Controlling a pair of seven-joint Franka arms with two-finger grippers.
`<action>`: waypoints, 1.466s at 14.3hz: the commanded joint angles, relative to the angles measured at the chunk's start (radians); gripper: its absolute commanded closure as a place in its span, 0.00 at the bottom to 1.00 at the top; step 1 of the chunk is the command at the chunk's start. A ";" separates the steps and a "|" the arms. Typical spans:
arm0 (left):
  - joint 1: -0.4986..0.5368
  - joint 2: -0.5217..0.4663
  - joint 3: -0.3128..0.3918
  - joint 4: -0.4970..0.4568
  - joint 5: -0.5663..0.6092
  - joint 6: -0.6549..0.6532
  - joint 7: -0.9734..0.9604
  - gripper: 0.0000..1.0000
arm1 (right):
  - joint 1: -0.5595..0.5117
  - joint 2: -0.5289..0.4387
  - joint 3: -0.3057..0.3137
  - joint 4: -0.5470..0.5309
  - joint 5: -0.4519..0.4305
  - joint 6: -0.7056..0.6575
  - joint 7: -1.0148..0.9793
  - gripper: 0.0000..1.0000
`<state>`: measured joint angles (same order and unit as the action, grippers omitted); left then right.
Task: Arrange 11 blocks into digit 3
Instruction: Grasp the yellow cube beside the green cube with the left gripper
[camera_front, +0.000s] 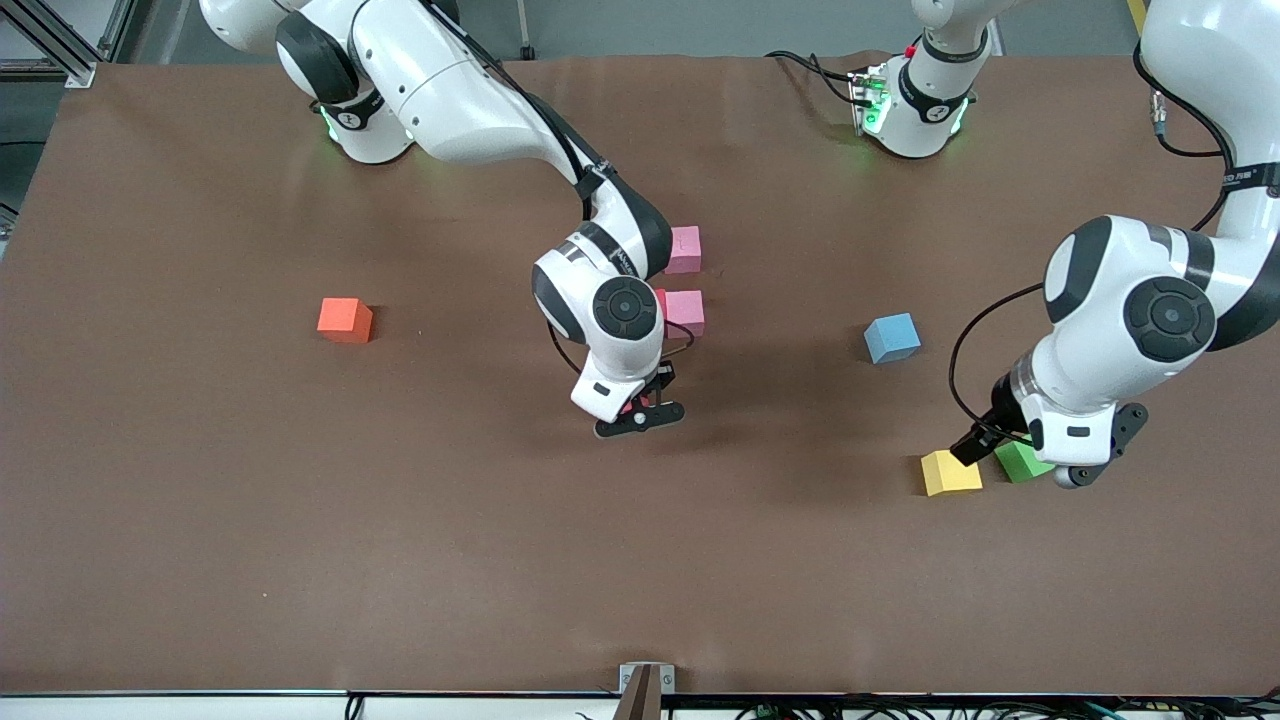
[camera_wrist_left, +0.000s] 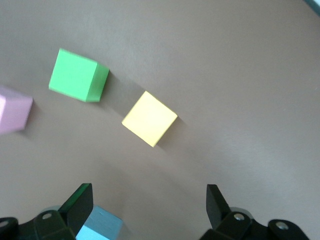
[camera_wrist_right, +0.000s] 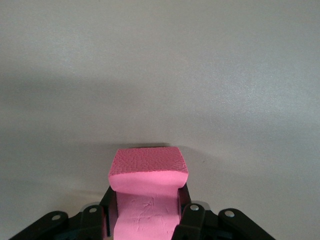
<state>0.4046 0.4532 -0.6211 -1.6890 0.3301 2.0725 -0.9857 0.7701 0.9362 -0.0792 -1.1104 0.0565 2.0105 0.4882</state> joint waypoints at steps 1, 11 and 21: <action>-0.007 0.038 0.032 0.051 0.018 -0.022 0.163 0.00 | -0.008 0.015 -0.004 0.029 0.013 -0.012 0.062 0.99; -0.010 0.202 0.075 0.178 0.104 -0.020 0.530 0.00 | -0.005 -0.008 -0.004 -0.042 0.013 -0.003 0.058 0.99; -0.053 0.383 0.075 0.351 0.035 -0.025 0.555 0.00 | 0.014 -0.042 0.001 -0.106 0.034 0.043 0.070 0.99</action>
<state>0.3817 0.7989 -0.5458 -1.4046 0.4119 2.0743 -0.4458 0.7721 0.9369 -0.0814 -1.1508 0.0684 2.0333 0.5400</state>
